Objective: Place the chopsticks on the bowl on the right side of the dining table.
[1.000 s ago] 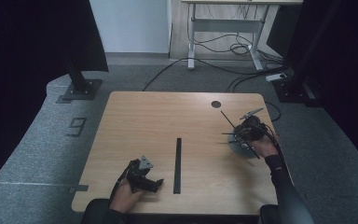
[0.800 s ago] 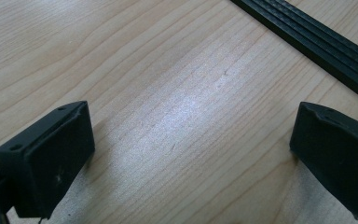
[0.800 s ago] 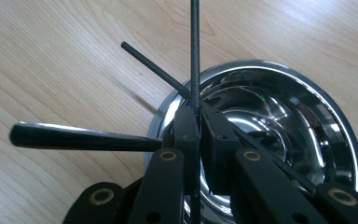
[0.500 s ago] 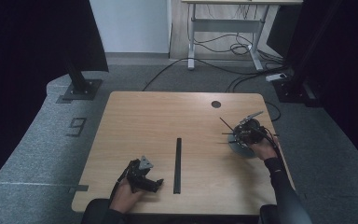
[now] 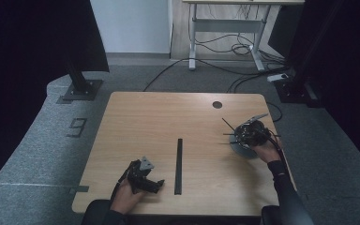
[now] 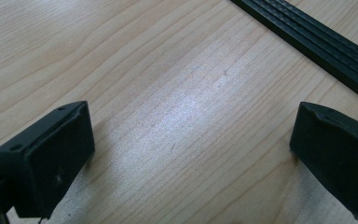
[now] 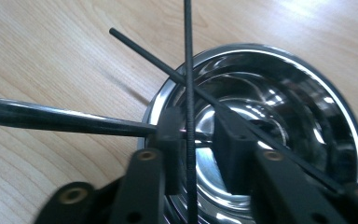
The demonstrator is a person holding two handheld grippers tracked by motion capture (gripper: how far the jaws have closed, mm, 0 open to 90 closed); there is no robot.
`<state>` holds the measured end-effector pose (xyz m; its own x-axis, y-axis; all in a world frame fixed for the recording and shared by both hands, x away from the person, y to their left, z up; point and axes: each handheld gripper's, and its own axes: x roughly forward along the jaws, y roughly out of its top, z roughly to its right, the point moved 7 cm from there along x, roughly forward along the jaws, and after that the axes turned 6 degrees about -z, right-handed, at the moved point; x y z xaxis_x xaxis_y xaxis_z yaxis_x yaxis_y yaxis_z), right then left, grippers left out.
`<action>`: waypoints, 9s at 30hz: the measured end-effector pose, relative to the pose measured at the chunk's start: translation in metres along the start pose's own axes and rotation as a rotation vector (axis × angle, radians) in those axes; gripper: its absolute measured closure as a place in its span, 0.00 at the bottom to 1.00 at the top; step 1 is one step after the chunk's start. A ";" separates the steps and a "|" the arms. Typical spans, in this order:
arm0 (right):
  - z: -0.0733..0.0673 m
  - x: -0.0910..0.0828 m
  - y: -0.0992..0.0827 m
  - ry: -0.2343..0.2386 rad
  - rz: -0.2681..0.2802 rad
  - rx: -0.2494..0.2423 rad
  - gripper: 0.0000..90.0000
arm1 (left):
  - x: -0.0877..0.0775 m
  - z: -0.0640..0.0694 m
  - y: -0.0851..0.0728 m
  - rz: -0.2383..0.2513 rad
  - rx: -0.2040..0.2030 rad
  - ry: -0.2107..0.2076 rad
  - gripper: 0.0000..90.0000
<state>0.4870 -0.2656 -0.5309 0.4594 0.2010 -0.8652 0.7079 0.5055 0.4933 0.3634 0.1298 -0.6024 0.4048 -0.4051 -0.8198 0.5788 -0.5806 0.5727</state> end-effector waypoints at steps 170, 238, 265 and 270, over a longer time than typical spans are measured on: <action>0.081 -0.035 -0.088 -0.200 0.214 0.312 0.26 | 0.000 0.000 0.000 0.002 -0.001 0.001 0.00; -0.010 0.023 -0.039 0.047 0.204 -0.003 0.00 | 0.000 0.000 0.000 0.002 -0.001 0.001 0.00; -0.005 0.027 -0.037 0.046 0.200 -0.010 0.00 | 0.000 0.000 0.000 0.002 -0.001 0.001 0.00; -0.004 0.028 -0.037 0.041 0.197 -0.013 0.00 | 0.000 0.000 0.000 0.002 -0.001 0.001 0.00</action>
<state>0.4714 -0.2757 -0.5737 0.5655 0.3310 -0.7554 0.5996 0.4639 0.6521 0.3634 0.1297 -0.6025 0.4065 -0.4053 -0.8188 0.5788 -0.5792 0.5741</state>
